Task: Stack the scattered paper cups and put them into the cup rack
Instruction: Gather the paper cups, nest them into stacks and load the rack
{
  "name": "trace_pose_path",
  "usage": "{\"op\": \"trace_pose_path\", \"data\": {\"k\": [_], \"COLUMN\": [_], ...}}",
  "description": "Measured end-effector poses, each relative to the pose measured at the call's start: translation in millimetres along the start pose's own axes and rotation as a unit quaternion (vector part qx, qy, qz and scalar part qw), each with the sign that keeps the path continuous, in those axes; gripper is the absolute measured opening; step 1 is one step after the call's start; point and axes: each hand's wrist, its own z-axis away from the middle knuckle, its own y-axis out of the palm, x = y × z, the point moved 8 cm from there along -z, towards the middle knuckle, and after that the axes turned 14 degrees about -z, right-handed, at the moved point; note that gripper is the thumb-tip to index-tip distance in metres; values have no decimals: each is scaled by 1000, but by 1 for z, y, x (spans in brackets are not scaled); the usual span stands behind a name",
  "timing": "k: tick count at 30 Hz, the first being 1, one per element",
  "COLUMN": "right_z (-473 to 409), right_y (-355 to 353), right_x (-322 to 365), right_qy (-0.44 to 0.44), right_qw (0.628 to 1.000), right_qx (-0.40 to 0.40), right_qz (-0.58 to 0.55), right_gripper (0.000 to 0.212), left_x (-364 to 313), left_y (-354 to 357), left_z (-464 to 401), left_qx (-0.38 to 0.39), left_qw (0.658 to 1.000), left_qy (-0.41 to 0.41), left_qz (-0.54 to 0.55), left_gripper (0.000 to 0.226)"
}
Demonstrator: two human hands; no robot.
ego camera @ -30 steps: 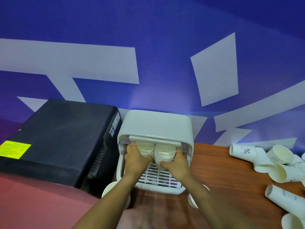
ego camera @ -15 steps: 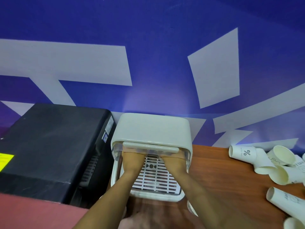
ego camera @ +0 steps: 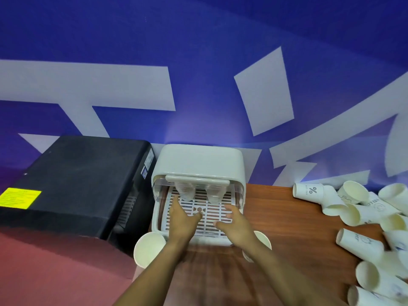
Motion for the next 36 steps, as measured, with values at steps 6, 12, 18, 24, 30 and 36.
{"op": "trace_pose_path", "data": {"k": [6, 12, 18, 24, 30, 36], "right_z": [45, 77, 108, 136, 163, 173], "right_y": [-39, -95, -165, -226, -251, -252], "right_x": [-9, -30, -60, -101, -136, -162], "right_qy": [-21, -9, 8, 40, 84, 111], "right_qw": [998, 997, 988, 952, 856, 805], "right_qx": [11, -11, -19, 39, 53, 55], "right_qz": [58, 80, 154, 301, 507, 580], "right_gripper": [46, 40, 44, 28, 61, 69], "left_x": [7, -31, -52, -65, -62, -58], "left_y": [33, 73, 117, 155, 179, 178], "left_z": [45, 115, 139, 133, 129, 128], "left_qx": [58, 141, 150, 110, 112, 107], "left_qw": [995, 968, 924, 855, 814, 807], "left_qy": [29, 126, 215, 273, 257, 217], "left_qz": [-75, -164, -278, -426, -510, -539], "left_gripper": [85, 87, 76, 68, 76, 81]}}
